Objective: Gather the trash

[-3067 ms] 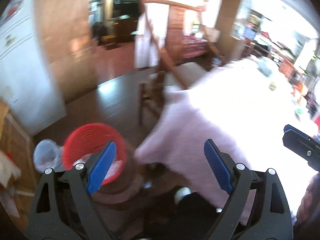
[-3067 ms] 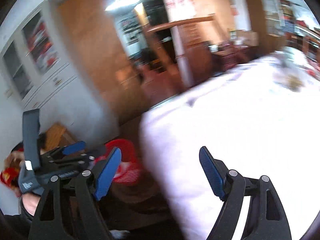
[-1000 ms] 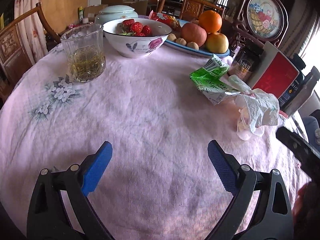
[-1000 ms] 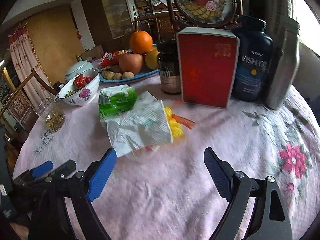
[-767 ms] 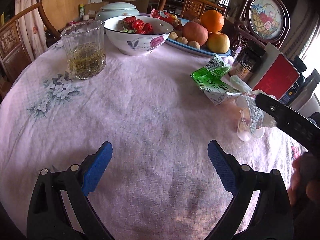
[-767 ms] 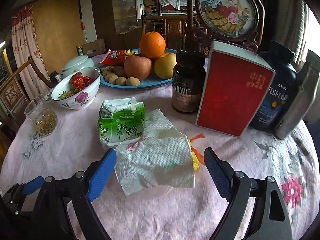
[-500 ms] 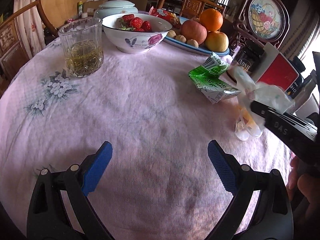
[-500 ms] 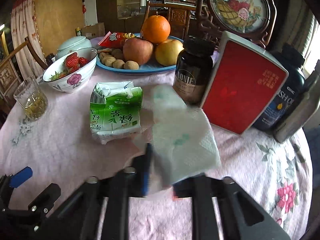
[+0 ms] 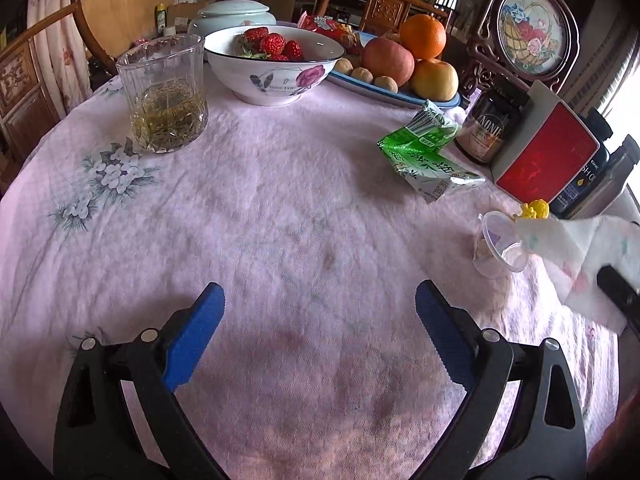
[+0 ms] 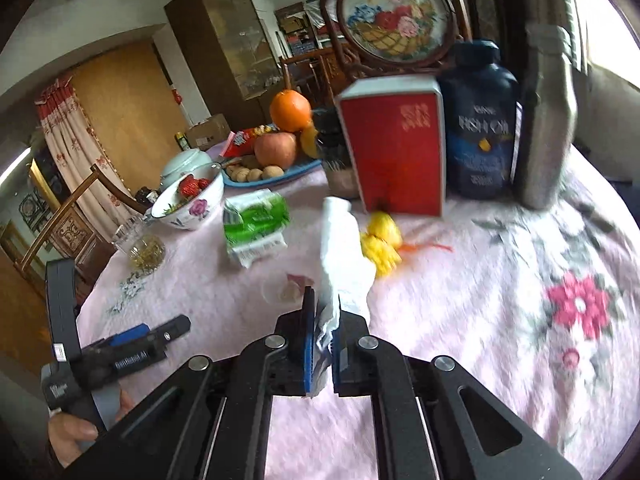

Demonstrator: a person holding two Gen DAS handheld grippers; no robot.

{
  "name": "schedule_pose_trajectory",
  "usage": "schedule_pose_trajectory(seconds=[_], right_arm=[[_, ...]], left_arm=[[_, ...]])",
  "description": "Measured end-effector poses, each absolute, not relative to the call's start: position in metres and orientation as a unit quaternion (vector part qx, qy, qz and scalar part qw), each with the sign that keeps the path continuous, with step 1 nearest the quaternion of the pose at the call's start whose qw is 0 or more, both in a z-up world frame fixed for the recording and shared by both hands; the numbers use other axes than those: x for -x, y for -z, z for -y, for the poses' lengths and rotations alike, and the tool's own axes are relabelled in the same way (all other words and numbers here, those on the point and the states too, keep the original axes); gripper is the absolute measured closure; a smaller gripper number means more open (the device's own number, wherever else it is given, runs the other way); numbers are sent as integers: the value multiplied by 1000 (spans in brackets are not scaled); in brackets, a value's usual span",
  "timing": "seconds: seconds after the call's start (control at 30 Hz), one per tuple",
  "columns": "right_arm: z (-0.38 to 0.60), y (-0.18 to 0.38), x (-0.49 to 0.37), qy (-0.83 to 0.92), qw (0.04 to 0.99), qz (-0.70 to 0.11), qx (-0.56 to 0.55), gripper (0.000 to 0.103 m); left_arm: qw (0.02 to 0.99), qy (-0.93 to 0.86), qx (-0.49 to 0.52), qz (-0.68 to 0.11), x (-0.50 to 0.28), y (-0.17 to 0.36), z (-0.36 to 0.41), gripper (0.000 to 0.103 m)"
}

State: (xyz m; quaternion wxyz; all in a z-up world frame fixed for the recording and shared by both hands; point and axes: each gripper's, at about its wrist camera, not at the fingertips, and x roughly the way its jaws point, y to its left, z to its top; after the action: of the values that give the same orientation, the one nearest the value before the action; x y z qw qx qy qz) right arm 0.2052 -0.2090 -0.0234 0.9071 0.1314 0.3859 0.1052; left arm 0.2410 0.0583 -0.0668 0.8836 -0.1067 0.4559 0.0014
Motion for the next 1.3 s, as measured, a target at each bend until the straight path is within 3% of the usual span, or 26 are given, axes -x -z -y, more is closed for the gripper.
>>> schedule_pose_trajectory(seconds=[0.07, 0.13, 0.17, 0.47, 0.67, 1.0, 1.03, 1.1, 1.13, 1.23, 1.3], right_arm=[[215, 37, -207, -106, 890, -419, -146, 86], [222, 47, -201, -121, 877, -434, -168, 37], [225, 47, -196, -118, 879, -428, -173, 31], [243, 14, -192, -133, 899, -367, -198, 31], [211, 42, -225, -120, 882, -439, -122, 31], [148, 64, -238, -123, 872, -473, 16, 29], [146, 66, -238, -120, 871, -475, 25, 31], [145, 72, -238, -114, 867, -484, 36, 52], [145, 76, -240, -110, 864, -490, 41, 70], [151, 76, -239, -101, 871, -480, 38, 94], [160, 70, -235, -90, 877, -471, 20, 95]], left_arm=[[884, -4, 102, -457, -241, 68, -57, 10], [883, -4, 100, -458, -242, 69, -57, 10], [883, -4, 99, -458, -242, 70, -56, 10], [886, -1, 81, -457, -242, 70, -49, 10], [884, -2, 92, -459, -242, 71, -55, 10], [882, 1, 104, -459, -242, 69, -58, 10], [882, 1, 106, -459, -242, 69, -58, 10], [882, 1, 107, -459, -242, 69, -59, 10], [882, 1, 106, -460, -242, 69, -58, 10], [882, 1, 100, -461, -242, 70, -56, 10], [883, 0, 97, -460, -242, 71, -55, 10]])
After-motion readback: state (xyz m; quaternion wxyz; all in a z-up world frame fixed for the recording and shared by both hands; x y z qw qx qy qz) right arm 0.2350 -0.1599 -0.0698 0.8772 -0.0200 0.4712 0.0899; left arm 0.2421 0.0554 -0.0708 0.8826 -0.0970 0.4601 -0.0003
